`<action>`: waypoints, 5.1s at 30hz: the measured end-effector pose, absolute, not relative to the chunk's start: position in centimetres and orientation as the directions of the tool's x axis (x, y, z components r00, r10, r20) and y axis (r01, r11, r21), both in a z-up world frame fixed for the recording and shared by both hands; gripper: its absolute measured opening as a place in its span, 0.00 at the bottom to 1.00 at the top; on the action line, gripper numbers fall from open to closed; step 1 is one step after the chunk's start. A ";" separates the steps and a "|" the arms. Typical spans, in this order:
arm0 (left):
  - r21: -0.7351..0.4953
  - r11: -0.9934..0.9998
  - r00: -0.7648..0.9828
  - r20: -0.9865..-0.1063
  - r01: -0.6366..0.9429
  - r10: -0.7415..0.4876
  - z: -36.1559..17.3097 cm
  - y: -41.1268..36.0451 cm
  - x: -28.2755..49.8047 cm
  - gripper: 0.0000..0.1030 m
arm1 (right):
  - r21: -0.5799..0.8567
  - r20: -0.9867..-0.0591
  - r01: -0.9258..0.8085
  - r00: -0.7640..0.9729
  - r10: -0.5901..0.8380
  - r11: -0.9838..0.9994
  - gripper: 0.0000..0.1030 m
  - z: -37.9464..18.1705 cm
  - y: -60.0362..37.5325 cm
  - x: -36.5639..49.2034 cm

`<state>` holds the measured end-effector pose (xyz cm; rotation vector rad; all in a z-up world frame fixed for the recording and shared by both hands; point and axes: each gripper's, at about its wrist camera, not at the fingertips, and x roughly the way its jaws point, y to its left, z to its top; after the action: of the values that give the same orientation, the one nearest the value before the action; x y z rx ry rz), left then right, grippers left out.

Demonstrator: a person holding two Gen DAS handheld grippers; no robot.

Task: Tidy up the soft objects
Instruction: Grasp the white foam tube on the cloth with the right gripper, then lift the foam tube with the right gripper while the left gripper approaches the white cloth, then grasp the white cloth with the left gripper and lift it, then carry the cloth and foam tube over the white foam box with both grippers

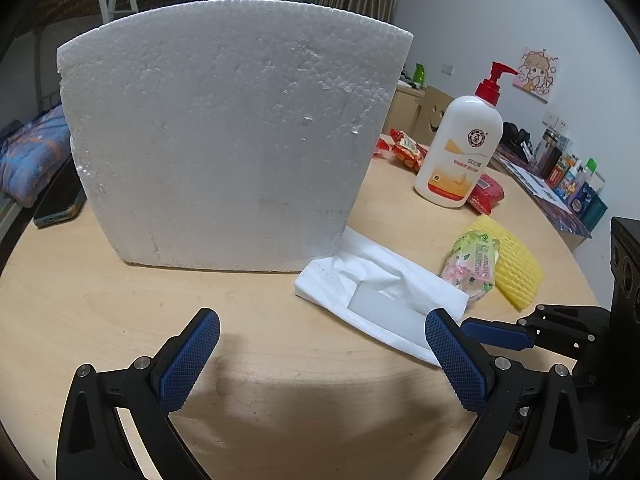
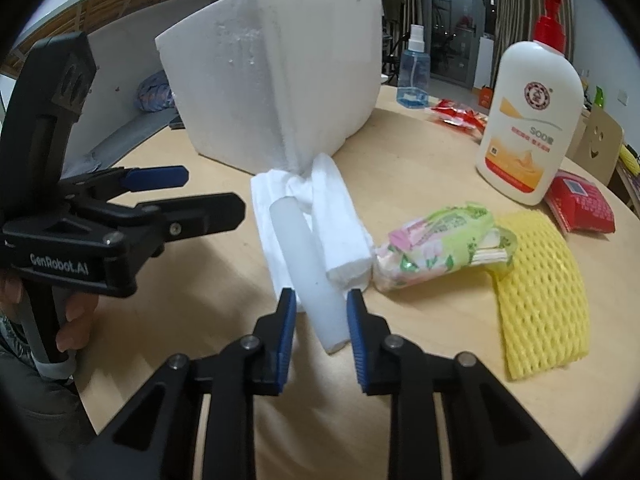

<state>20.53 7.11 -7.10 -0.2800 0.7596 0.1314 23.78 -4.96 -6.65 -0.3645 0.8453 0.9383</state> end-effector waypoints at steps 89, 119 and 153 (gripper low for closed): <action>-0.143 0.984 0.690 -0.724 -0.110 -0.028 -7.1 1.1 21.8 0.99 | 0.306 -0.615 -0.728 0.341 0.711 0.614 0.16 -2.8 -17.1 21.4; -0.028 0.998 0.598 -0.802 -0.063 0.015 -9.0 -1.4 24.0 0.13 | 0.348 -0.575 -0.721 0.341 0.744 0.599 0.16 -2.6 -18.7 21.6; -0.010 0.989 0.804 -0.583 -0.151 0.117 -0.3 2.0 13.3 0.13 | 0.284 -0.498 -0.791 0.361 0.788 0.541 0.16 0.9 -13.8 16.6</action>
<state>13.28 2.00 -0.32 -0.0564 0.6203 0.1432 16.63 -13.79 0.94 -0.0051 0.6391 1.0179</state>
